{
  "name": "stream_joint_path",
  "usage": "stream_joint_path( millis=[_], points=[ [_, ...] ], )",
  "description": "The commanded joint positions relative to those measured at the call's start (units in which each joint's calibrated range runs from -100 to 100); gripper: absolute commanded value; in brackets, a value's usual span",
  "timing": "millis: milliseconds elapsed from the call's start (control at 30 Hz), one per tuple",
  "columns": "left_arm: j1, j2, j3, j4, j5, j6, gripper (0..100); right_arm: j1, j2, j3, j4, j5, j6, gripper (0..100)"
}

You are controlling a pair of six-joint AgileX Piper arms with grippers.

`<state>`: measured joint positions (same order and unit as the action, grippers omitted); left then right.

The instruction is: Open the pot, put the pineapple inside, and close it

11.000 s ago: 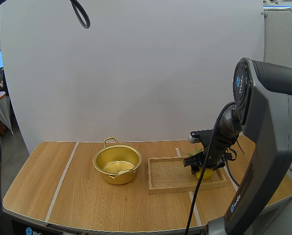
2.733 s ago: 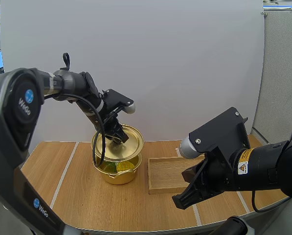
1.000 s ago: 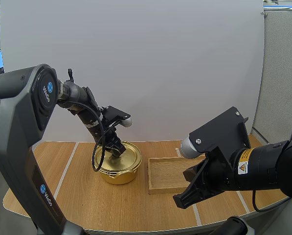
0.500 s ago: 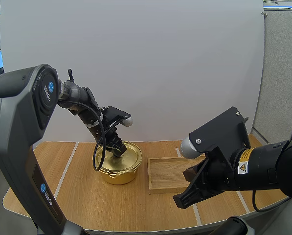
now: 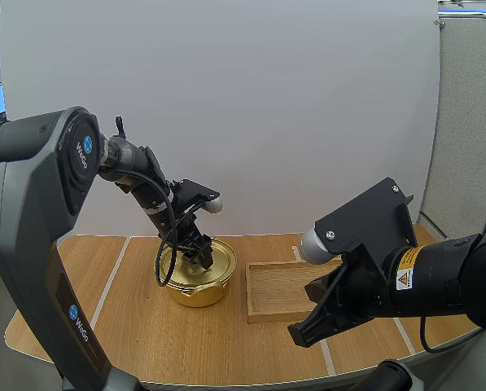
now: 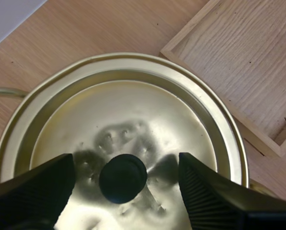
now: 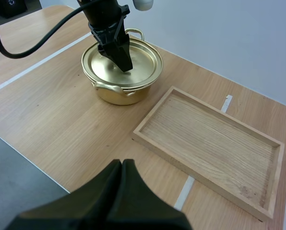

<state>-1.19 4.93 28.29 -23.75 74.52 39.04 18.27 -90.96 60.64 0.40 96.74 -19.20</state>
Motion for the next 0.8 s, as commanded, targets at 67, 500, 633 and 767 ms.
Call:
stream_joint_path(
  millis=[67,500,633,767],
  points=[
    [-0.01,-4.61,-0.05,0.29,0.96,-0.58,100,-0.25,-0.35,-0.06,-0.40,-0.45,0.18,0],
    [-0.01,-29.70,-9.76,8.44,14.65,-8.47,100,-0.25,-0.35,-0.06,-0.40,-0.45,0.18,0],
    [-0.01,-37.24,-10.81,8.44,17.25,-9.46,100,-0.25,-0.35,-0.06,-0.40,-0.45,0.18,0],
    [-0.01,-45.05,-10.81,8.78,21.78,-9.46,100,-0.25,-0.35,-0.06,-0.40,-0.45,0.18,0]
  ],
)
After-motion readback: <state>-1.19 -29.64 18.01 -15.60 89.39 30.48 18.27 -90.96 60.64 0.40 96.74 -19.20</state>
